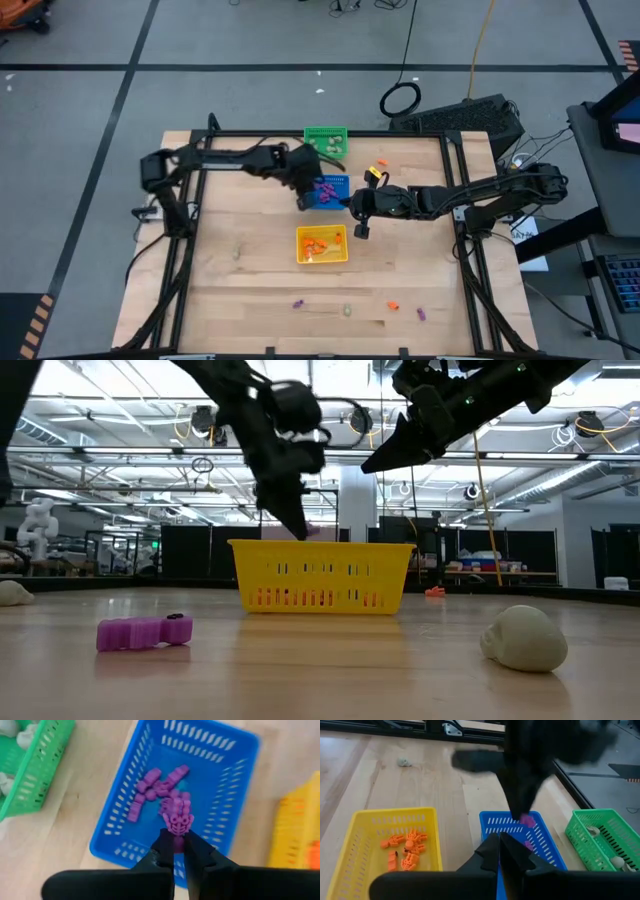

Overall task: Sort Halloween decoration
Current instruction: Put the purple skeleton toy into the blue bin, then put the orange skeleton toy into the yellow bin

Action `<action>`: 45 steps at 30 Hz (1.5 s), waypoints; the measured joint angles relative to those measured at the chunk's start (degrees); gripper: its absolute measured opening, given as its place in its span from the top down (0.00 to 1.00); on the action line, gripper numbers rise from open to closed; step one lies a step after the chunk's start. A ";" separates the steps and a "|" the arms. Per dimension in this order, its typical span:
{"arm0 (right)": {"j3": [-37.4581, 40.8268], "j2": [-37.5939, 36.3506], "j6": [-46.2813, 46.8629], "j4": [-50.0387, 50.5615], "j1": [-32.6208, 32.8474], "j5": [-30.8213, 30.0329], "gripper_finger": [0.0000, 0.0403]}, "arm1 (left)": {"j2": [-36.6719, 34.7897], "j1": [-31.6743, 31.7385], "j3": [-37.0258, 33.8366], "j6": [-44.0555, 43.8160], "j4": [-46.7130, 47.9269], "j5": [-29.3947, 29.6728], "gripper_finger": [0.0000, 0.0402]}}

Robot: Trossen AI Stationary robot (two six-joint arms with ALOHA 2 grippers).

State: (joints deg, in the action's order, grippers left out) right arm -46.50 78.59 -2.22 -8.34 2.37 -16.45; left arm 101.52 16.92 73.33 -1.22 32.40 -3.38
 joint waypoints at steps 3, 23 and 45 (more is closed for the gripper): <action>0.00 0.00 0.00 0.00 0.00 0.00 1.00 | 4.27 1.27 2.35 0.77 0.53 0.00 0.98; 0.00 0.00 0.02 0.02 0.00 0.00 1.00 | 9.98 1.90 4.03 3.42 -4.15 1.07 0.74; -0.02 -11.50 25.15 30.47 12.69 0.10 1.00 | -8.56 -13.61 -26.34 3.04 -61.15 4.35 0.98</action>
State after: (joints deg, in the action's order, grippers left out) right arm -46.52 67.08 22.94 22.13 15.06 -16.35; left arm 92.96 3.30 47.00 1.83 -28.75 0.97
